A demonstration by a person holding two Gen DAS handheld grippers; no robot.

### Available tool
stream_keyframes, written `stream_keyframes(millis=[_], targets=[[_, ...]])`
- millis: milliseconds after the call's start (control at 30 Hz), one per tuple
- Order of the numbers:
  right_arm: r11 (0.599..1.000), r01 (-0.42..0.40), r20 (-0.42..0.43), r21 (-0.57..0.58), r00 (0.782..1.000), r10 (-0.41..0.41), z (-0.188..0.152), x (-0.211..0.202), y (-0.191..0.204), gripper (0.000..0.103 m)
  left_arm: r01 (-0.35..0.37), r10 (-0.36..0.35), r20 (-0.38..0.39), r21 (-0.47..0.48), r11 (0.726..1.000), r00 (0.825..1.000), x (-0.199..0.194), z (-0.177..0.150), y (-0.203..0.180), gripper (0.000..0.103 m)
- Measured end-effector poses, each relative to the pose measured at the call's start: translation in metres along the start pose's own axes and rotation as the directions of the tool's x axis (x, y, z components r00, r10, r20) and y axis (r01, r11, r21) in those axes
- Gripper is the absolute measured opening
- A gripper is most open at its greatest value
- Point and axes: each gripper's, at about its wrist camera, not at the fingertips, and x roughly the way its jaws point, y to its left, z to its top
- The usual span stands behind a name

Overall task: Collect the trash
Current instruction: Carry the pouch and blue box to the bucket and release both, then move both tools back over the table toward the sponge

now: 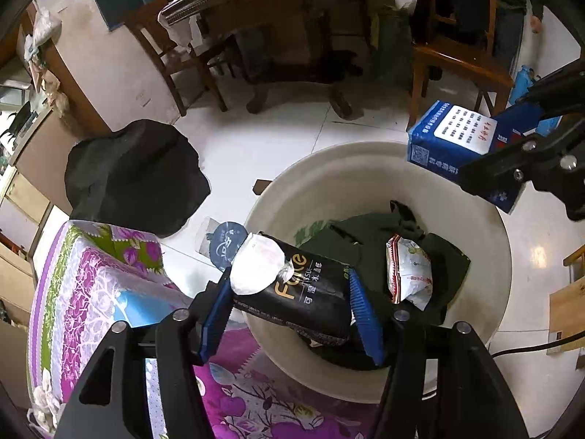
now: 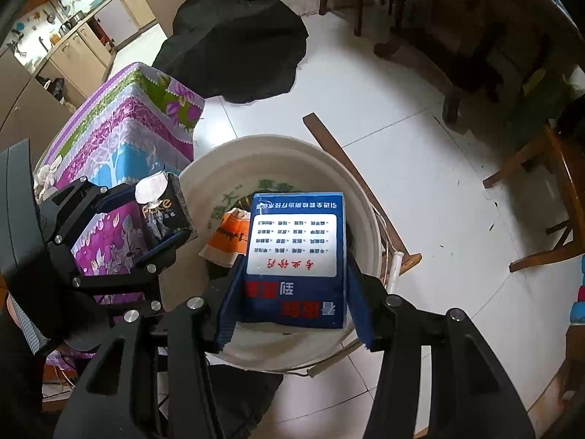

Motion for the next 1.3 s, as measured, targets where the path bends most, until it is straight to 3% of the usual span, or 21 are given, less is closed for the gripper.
stream_keyframes(millis=[133, 200, 800, 1067, 1300], targets=[[1.0, -0.001, 0.004, 0.016, 1.0, 0.001, 0.001, 0.002, -0.001, 0.058, -0.021, 0.021, 0.02, -0.002, 1.0, 1.0, -0.007, 0.001, -0.001, 0.069], [1.0, -0.001, 0.004, 0.012, 1.0, 0.001, 0.001, 0.003, 0.0, 0.058, -0.031, 0.031, 0.023, -0.011, 0.999, 0.999, -0.009, 0.003, 0.0, 0.076], [1.0, 0.02, 0.014, 0.004, 1.0, -0.02, -0.003, 0.0, 0.001, 0.058, -0.062, 0.064, 0.046, -0.044, 0.997, 0.997, -0.022, 0.001, 0.005, 0.076], [0.997, 0.076, 0.086, -0.003, 0.993, -0.075, -0.006, -0.007, 0.014, 0.058, -0.081, 0.089, 0.068, -0.114, 0.99, 0.994, -0.039, -0.006, 0.014, 0.076], [0.992, 0.123, 0.138, -0.041, 0.984, -0.116, -0.011, -0.007, 0.033, 0.058, -0.143, 0.166, 0.094, -0.21, 0.967, 0.982, -0.062, -0.022, 0.026, 0.076]])
